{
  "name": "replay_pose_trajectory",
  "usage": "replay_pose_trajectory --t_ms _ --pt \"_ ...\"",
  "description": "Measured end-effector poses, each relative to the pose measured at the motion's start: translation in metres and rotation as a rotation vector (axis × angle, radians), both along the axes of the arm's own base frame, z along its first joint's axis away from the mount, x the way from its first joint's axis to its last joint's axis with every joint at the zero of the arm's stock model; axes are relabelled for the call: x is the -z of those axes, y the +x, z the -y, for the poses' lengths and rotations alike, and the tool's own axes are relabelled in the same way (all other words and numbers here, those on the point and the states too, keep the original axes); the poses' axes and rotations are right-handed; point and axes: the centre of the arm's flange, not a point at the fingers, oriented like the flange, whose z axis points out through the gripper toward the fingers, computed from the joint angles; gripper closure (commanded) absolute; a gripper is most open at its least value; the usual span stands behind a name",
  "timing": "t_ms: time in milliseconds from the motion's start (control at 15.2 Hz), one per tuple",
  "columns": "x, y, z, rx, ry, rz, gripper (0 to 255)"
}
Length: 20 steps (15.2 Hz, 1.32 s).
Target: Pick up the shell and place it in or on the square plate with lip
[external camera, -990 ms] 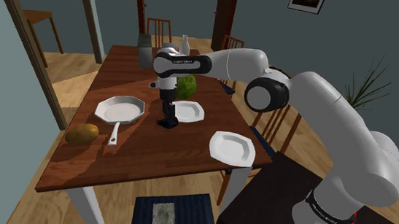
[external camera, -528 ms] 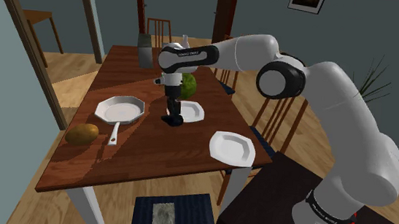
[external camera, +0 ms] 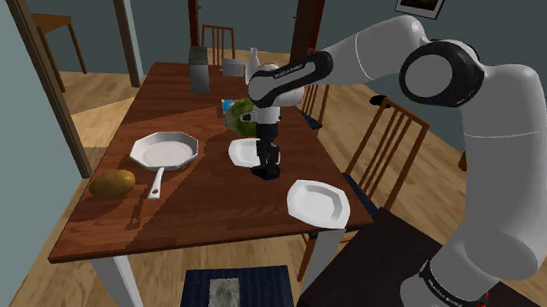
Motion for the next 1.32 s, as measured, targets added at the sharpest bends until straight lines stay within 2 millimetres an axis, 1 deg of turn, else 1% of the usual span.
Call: replay_pose_trajectory --t_ms 198,396,462,660,924,990,1122,1320 --pt "-0.001 -0.031 0.022 0.001 0.0 0.0 255" --pt "-0.001 -0.068 0.041 0.0 0.0 0.001 255" --pt "-0.002 -0.076 0.049 0.0 0.0 0.0 255" --pt "0.0 -0.113 0.072 0.0 0.0 0.0 255" --pt "-0.005 -0.157 0.099 0.0 -0.001 0.0 255" --pt "-0.004 -0.165 0.106 0.0 0.0 0.0 255" --pt "0.003 -0.172 0.11 0.0 0.0 0.0 255" --pt "0.017 -0.174 0.11 0.0 0.0 0.0 255"
